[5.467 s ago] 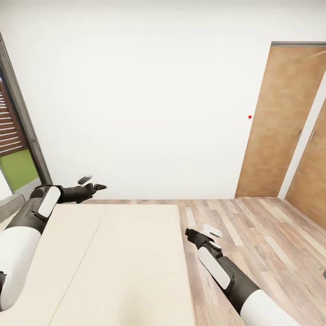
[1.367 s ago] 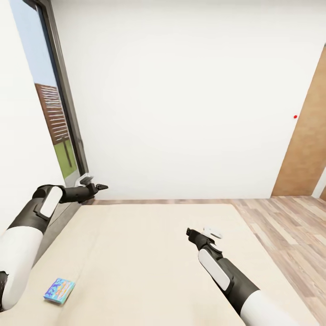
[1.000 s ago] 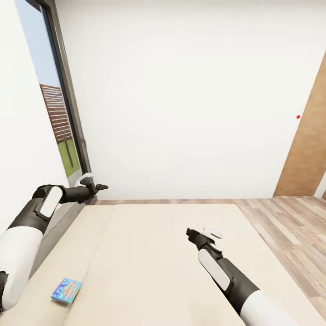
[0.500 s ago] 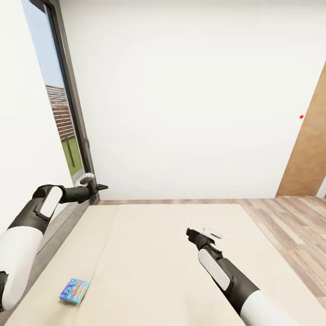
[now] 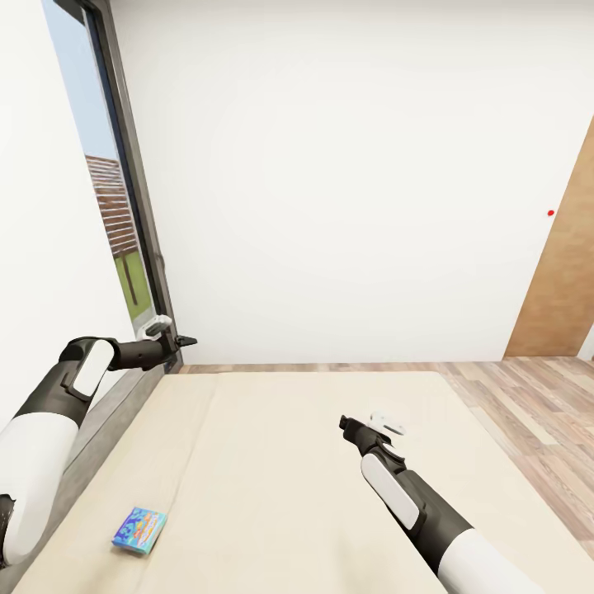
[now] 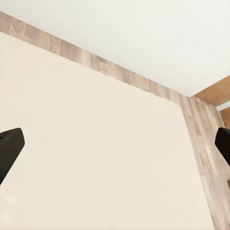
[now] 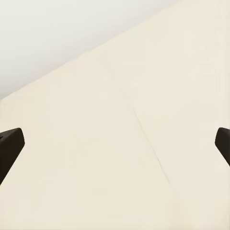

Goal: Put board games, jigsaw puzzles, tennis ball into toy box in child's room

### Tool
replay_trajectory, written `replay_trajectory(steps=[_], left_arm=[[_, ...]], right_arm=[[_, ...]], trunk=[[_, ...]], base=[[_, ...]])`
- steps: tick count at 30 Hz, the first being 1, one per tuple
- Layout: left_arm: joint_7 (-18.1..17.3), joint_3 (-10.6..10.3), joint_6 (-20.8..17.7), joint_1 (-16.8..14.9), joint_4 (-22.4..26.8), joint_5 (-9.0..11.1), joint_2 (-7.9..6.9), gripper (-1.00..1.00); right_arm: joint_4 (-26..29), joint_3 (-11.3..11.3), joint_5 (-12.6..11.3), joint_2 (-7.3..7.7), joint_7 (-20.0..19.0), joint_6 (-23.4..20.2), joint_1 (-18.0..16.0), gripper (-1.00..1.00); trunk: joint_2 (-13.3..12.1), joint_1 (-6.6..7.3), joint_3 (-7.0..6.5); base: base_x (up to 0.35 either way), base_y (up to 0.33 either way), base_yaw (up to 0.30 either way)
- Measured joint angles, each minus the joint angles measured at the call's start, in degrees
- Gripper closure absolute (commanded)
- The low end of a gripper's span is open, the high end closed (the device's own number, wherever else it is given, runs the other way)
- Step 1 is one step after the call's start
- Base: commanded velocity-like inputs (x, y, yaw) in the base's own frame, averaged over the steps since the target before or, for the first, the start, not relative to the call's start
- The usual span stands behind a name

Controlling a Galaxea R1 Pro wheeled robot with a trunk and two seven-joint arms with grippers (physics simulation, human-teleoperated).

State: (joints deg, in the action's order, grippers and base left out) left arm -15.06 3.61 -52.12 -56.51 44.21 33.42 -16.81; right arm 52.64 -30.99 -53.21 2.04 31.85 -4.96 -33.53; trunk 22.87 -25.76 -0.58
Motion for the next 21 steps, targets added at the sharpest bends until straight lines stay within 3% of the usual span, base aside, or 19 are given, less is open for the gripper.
replay_trajectory(steps=[10, 21], left_arm=[[0.01, 0.00, -0.01, 0.01, 0.00, 0.00, 0.00, -1.00], [0.02, 0.01, -0.02, 0.02, 0.00, -0.06, 0.26, -1.00]], right_arm=[[0.00, 0.00, 0.00, -0.01, 0.00, 0.00, 0.00, -1.00], [0.00, 0.00, 0.00, 0.01, -0.01, 0.00, 0.00, -1.00]], trunk=[[0.00, 0.00, 0.00], [0.00, 0.00, 0.00]], base=[[0.000, 0.017, 0.000], [0.000, 0.156, 0.000]])
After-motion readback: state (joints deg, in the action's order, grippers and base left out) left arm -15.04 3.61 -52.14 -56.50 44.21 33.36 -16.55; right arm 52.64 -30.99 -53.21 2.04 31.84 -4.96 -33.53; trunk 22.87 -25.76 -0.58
